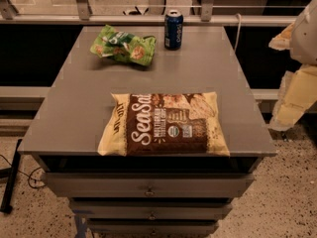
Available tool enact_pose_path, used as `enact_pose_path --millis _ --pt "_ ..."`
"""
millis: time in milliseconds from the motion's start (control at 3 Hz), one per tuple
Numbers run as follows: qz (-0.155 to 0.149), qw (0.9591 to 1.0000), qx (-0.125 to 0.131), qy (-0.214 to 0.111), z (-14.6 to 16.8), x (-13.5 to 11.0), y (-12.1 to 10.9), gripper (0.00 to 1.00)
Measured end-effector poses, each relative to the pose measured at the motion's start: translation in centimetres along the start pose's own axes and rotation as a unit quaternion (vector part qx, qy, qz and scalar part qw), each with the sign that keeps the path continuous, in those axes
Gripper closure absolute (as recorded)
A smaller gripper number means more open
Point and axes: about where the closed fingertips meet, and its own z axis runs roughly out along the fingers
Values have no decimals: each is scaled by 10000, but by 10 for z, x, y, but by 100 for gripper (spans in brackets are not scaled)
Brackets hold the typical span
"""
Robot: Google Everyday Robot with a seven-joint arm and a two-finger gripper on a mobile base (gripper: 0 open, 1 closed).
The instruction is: Pick green rice chip bag
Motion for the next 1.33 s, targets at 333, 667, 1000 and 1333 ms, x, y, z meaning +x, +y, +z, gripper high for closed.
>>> enact_pose_path --millis 333,667,1000,1333 --pt "-8 10000 51 -45 0 -2 -1 0" --pt "-61 9995 77 -315 25 -15 -14 0" --pt "-270 9954 93 -917 83 -54 -45 0" --pt "-377 9876 157 -1516 130 -98 -83 0"
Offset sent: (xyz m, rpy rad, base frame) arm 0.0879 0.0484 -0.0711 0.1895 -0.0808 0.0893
